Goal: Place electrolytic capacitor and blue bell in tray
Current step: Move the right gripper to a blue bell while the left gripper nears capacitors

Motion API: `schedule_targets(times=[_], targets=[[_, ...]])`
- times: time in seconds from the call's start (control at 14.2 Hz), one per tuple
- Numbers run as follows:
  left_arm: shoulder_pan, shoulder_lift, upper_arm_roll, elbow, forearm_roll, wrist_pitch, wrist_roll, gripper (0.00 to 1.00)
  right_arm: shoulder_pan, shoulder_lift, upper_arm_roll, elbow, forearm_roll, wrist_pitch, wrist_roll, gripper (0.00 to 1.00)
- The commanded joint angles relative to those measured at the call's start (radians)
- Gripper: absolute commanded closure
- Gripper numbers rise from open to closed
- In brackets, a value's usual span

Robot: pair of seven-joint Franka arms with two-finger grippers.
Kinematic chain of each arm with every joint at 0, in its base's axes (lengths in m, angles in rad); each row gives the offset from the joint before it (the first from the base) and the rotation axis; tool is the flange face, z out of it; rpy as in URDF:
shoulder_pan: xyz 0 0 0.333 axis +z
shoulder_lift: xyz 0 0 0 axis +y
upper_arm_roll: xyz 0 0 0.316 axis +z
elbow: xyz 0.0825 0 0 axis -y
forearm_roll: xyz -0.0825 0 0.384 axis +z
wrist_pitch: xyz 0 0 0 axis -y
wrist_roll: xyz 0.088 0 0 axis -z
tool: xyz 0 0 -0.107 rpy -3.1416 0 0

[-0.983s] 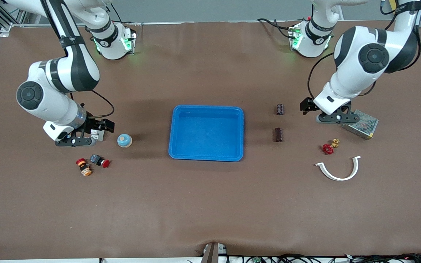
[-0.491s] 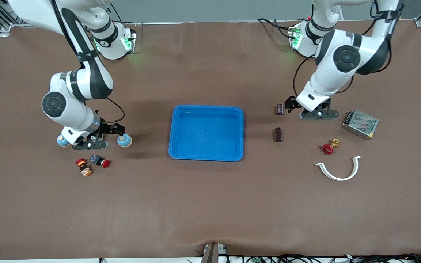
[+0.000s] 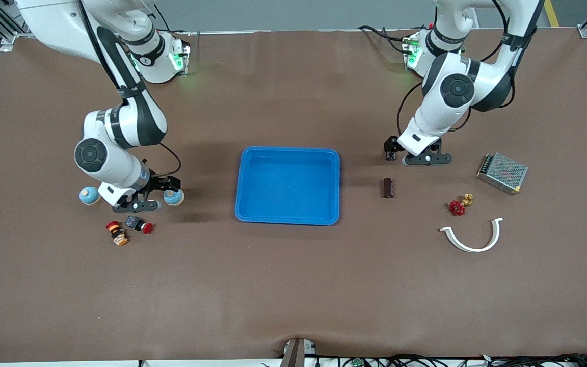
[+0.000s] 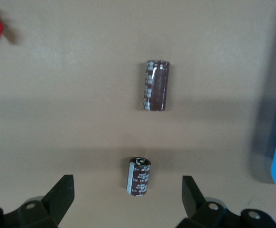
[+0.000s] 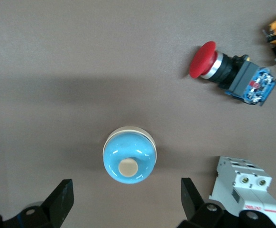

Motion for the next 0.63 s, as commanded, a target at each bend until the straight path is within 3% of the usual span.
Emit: schedule_targets(times=[0.0, 0.56], targets=[[0.004, -0.003, -0.012, -0.062, -0.022, 0.079, -0.005, 0.0, 0.014, 0.01, -0.005, -0.03, -0.003, 0.053, 0.009, 0.0], [-0.035, 0.106, -0.034, -0.134, -0.019, 0.292, -0.077, 0.0, 0.025, 0.068, -0.005, -0.045, -0.003, 0.133, 0.009, 0.0]])
